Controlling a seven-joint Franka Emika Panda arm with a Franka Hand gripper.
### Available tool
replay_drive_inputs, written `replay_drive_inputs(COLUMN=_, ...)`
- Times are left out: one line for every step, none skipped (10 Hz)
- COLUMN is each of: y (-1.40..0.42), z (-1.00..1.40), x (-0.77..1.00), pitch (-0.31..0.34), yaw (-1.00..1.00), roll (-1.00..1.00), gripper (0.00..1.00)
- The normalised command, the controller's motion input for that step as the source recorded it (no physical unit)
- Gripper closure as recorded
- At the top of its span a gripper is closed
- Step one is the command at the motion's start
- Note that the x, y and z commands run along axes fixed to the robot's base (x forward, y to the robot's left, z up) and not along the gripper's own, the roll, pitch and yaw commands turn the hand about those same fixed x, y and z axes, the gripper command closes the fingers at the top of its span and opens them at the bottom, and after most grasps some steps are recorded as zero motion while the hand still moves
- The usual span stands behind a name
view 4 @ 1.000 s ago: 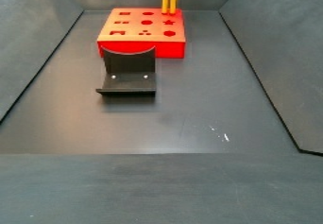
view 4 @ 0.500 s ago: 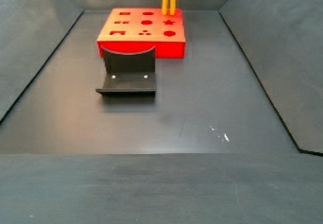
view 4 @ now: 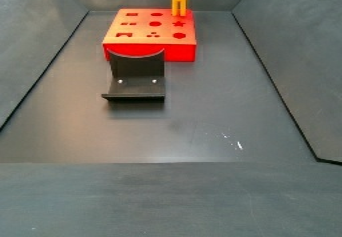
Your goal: Insert the square-circle object.
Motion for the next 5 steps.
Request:
replay_drive_inputs(y=-0.05, z=-0.49, x=0.0, pitch=0.103, yaw=-0.22, roll=0.1, gripper=1.0)
replay_drive_inputs(y=-0.04, z=-0.58, x=0.0, pitch=0.177, yaw=-0.22, roll=0.09, gripper=1.0)
replay_drive_inputs(y=-0.1, z=-0.7, x=0.0, pitch=0.207, yaw=-0.28, roll=0.0, gripper=1.0)
replay_drive_inputs(y=-0.13, z=-0.87, x=0.0, pitch=0.13, yaw=-0.23, roll=-0.02, gripper=1.0)
replay_drive_inputs(y=-0.04, z=-0.25, x=0.0, pitch=-0.066, yaw=-0.02, roll=0.0, gripper=1.0)
